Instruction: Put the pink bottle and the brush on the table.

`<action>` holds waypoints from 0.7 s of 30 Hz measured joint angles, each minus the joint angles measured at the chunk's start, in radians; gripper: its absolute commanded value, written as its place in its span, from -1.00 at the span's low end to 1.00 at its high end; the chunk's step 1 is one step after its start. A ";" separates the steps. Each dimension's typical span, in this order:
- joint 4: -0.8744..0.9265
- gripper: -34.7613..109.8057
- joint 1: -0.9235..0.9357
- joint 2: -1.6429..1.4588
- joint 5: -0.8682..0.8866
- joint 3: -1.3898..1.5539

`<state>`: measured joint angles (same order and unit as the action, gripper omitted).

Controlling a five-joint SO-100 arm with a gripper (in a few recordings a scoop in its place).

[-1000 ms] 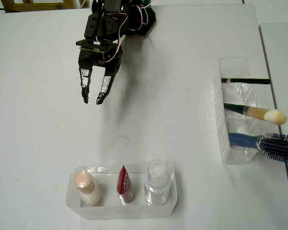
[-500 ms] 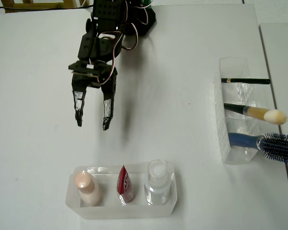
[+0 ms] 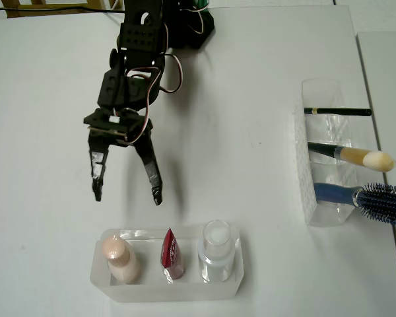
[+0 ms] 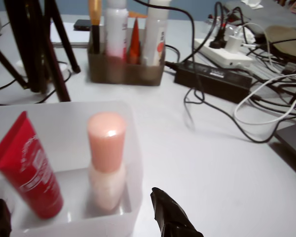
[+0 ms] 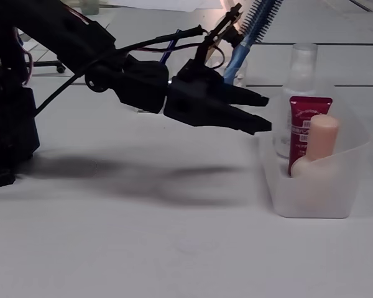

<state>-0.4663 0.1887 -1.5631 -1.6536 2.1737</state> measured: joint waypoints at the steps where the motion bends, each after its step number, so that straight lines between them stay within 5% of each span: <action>1: 0.000 0.13 0.008 0.017 0.000 -0.021; 21: 0.046 0.14 0.038 0.387 0.000 -0.428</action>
<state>-0.4203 0.2270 -1.1766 -1.6536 1.7457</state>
